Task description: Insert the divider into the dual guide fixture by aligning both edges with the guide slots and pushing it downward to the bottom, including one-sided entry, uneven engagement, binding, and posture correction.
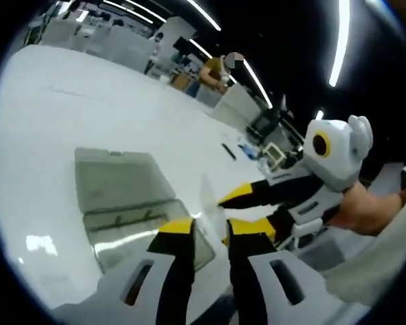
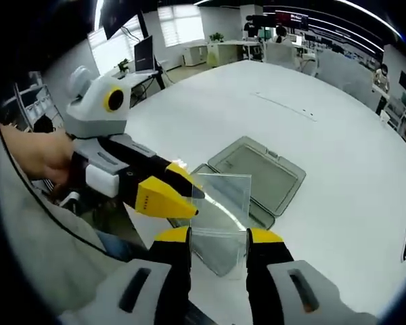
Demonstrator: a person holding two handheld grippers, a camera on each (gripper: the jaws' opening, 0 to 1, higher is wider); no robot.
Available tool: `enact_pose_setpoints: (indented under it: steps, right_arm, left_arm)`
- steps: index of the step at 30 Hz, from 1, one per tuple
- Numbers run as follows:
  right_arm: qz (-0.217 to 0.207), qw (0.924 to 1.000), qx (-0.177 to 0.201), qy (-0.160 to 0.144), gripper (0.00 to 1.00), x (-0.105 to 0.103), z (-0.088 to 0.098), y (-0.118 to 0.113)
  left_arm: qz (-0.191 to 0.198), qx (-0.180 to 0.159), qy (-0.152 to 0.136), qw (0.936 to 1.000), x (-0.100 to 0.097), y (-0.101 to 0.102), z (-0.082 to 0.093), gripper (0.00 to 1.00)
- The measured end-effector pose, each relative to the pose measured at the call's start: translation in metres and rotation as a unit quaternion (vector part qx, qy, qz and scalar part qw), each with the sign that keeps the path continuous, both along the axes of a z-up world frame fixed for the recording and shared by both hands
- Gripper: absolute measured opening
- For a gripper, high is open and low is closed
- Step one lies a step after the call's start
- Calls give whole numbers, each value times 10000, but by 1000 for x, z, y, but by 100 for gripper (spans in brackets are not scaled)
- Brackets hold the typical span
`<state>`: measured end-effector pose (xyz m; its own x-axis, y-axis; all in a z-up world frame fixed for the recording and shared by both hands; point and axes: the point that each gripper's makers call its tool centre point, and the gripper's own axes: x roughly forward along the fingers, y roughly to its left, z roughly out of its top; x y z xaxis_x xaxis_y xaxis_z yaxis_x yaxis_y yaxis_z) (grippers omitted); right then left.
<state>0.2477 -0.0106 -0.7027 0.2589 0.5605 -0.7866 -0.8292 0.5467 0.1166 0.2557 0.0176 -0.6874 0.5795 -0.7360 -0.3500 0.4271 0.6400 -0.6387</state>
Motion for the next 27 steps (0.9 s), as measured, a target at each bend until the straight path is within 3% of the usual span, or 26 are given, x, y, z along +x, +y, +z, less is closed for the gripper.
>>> enact_pose_setpoints:
  steps: [7,20,27]
  right_arm:
    - [-13,10000,95,21,26,-2,2,6]
    - [-91,9999,127,50,26,-3,2,9]
    - [-218,9994,225,133,26,-3,3,11]
  left_arm:
    - [240,-206,132,9994,3,6,-1,6]
    - [318,-346,251,9986,2,4,1,1]
    - [523,-615,429,9958,3,6,3,0]
